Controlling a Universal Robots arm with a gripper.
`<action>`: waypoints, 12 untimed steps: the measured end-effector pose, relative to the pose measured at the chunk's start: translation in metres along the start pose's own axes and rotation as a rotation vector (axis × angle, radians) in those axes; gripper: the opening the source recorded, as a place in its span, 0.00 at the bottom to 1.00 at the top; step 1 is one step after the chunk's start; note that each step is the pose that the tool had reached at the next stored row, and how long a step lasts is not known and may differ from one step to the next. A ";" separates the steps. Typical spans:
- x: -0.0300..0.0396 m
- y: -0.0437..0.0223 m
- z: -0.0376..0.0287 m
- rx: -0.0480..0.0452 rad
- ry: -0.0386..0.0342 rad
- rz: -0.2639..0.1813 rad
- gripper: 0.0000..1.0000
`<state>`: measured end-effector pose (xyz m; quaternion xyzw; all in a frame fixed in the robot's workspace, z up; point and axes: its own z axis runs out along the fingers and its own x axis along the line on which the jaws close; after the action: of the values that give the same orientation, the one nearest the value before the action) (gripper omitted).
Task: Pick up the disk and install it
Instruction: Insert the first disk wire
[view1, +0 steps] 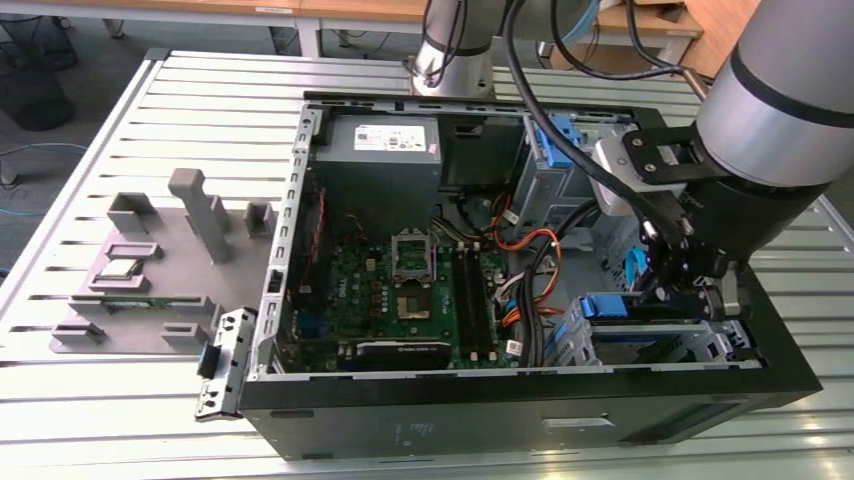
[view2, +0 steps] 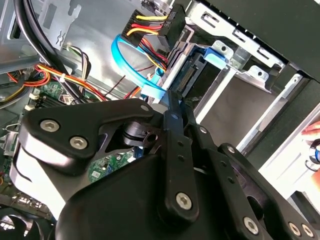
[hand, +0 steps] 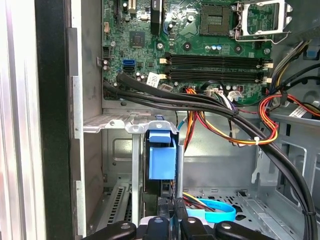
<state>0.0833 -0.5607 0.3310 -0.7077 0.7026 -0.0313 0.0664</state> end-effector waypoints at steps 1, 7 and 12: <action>0.0001 0.0002 0.0009 0.0000 0.0000 0.000 0.16; 0.0003 0.0006 0.0036 0.0001 0.0004 0.000 0.16; 0.0003 0.0007 0.0046 0.0001 0.0004 0.000 0.16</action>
<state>0.0833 -0.5608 0.3263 -0.7077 0.7026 -0.0315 0.0663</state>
